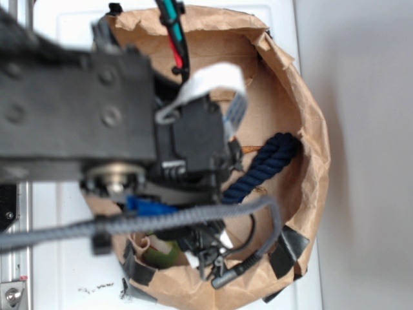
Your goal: Grab the blue rope.
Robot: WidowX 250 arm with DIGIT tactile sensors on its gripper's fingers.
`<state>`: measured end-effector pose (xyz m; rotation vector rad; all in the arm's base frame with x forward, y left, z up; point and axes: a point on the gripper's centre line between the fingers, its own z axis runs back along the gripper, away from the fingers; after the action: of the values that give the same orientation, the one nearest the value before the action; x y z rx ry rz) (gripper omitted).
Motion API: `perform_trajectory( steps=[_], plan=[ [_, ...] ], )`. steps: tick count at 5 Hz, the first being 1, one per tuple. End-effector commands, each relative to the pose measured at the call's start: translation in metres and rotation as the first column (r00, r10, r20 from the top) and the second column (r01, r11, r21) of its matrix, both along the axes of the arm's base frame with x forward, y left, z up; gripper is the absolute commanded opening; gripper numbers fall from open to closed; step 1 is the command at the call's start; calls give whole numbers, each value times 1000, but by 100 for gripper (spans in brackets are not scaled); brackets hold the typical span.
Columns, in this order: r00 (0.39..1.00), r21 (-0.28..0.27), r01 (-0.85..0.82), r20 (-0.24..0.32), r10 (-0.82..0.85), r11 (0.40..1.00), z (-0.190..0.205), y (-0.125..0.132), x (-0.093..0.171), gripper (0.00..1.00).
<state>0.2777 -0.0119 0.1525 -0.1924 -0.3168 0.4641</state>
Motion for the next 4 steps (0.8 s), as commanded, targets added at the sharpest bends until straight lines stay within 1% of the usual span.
perform_trajectory(
  steps=[1, 2, 3, 4],
  plan=[
    [999, 78, 1, 47, -5, 997, -18, 3, 2, 100],
    [999, 102, -13, 31, 10, 995, -39, -2, 49, 100],
    [999, 112, -44, 5, 43, 993, -50, -9, 56, 100],
    [996, 108, -89, -11, 90, 990, -55, -12, 63, 100]
  ],
)
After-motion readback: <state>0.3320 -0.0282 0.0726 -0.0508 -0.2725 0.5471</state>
